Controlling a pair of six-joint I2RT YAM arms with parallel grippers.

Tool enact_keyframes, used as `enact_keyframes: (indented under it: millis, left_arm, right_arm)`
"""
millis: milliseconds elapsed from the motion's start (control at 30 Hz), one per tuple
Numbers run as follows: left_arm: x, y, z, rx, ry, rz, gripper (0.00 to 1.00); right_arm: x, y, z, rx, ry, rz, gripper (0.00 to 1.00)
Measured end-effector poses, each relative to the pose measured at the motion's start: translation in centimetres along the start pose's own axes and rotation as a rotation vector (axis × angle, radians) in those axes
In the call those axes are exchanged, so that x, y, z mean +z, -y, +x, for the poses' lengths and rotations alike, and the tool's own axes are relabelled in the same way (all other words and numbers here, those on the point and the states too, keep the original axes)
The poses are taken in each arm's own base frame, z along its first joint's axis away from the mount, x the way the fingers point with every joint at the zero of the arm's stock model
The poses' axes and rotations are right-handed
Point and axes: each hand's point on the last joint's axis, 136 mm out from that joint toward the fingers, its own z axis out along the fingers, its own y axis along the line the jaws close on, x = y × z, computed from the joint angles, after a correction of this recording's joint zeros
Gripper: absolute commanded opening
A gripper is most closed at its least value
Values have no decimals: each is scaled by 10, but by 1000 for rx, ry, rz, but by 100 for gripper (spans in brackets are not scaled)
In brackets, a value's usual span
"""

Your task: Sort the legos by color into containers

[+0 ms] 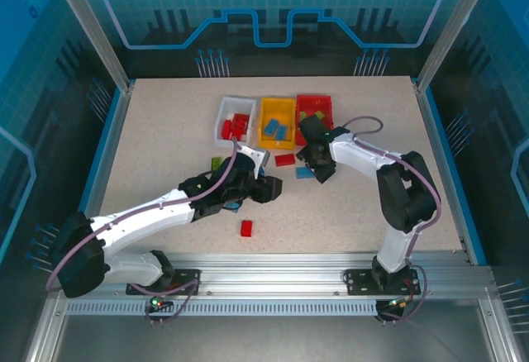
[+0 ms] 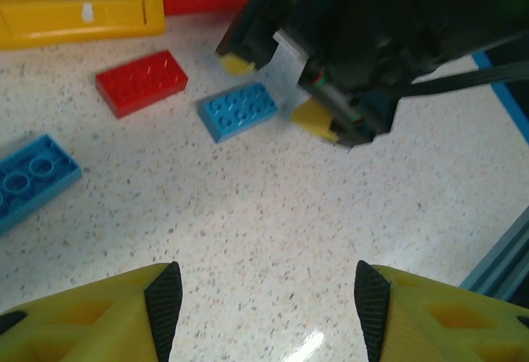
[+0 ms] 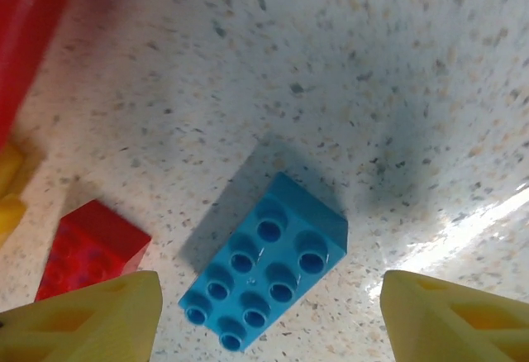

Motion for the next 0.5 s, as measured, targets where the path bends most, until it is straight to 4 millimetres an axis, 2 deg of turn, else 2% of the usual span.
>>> enact_keyframes:
  millis: [67, 233, 400, 500]
  left_arm:
    - [0, 0, 0, 2, 1, 0, 61]
    - [0, 1, -4, 3, 10, -2, 61]
    - [-1, 2, -8, 7, 21, -5, 61]
    - [-2, 1, -10, 7, 28, -15, 63]
  right_arm:
    - [6, 1, 3, 33, -20, 10, 69]
    - [18, 7, 9, 108, -49, 44, 50]
    - [17, 12, 9, 164, -47, 61, 21]
    - [16, 12, 9, 166, -46, 55, 17]
